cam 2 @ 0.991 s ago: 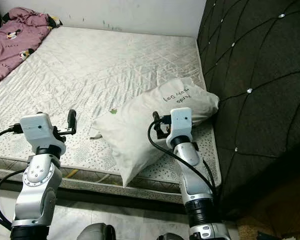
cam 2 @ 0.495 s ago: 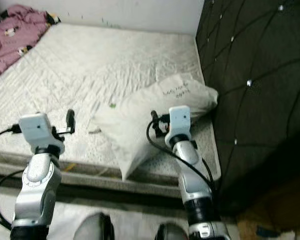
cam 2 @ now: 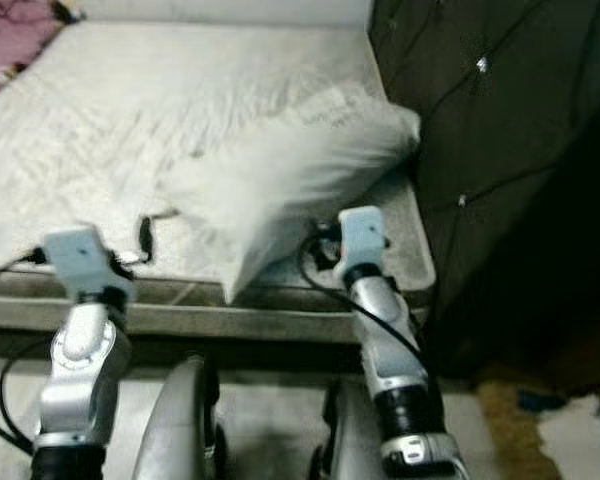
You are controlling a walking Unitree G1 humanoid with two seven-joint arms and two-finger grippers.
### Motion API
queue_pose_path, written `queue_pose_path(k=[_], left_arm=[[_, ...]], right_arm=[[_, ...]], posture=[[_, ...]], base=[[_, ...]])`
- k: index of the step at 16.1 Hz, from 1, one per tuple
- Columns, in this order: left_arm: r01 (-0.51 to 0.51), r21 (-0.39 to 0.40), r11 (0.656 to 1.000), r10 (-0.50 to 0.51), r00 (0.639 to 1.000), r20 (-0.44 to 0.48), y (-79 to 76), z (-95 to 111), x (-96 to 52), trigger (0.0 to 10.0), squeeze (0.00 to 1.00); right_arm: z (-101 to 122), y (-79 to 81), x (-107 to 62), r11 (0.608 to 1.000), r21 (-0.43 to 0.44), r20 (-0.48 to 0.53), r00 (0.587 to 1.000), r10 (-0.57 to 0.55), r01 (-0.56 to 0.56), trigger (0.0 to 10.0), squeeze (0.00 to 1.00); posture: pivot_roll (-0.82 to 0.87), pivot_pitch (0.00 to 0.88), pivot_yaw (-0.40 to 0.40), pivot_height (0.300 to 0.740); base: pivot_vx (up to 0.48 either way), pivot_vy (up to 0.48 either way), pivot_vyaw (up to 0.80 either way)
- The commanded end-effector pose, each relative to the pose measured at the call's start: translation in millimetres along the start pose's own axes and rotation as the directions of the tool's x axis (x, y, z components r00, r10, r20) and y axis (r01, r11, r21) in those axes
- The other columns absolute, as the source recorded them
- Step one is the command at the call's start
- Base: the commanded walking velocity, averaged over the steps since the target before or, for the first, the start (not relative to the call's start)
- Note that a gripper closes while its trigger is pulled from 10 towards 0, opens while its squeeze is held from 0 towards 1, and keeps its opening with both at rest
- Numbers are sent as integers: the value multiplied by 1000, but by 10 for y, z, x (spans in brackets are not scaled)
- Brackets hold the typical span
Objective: Clean up the room
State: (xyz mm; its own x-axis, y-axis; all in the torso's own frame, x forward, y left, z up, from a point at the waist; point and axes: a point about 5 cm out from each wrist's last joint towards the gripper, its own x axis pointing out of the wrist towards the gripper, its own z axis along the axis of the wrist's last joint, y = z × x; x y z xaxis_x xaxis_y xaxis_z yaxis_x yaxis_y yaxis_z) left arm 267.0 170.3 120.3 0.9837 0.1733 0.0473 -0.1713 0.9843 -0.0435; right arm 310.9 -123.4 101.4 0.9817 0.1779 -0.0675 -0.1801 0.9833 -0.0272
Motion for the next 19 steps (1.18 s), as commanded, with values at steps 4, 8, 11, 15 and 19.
queue_pose_path(k=[4,8,11,15,19], left_arm=[[10,-8,1000,-10,999,33,45,71,12,10000,0],[30,-19,999,-29,999,38,25,78,21,10000,0],[31,-16,999,-31,999,37,22,78,26,10000,0],[42,-30,999,-41,998,38,1,71,28,10000,0],[4,2,1000,-4,1000,14,-12,29,41,10000,0]], right_arm=[[88,66,39,1000,6,35,999,28,-28,10000,0],[93,73,47,999,11,40,998,37,-38,10000,0],[102,88,47,999,12,45,998,52,-52,10000,0],[114,106,49,998,5,52,996,69,-69,10000,0],[109,117,45,997,3,54,995,79,-79,10000,0]], posture=[[47,42,-28,608],[46,42,-28,608],[45,45,-28,608],[45,46,-27,608],[46,41,-27,608]], base=[[72,0,0],[432,0,0],[480,0,0],[480,0,0],[74,0,0]])
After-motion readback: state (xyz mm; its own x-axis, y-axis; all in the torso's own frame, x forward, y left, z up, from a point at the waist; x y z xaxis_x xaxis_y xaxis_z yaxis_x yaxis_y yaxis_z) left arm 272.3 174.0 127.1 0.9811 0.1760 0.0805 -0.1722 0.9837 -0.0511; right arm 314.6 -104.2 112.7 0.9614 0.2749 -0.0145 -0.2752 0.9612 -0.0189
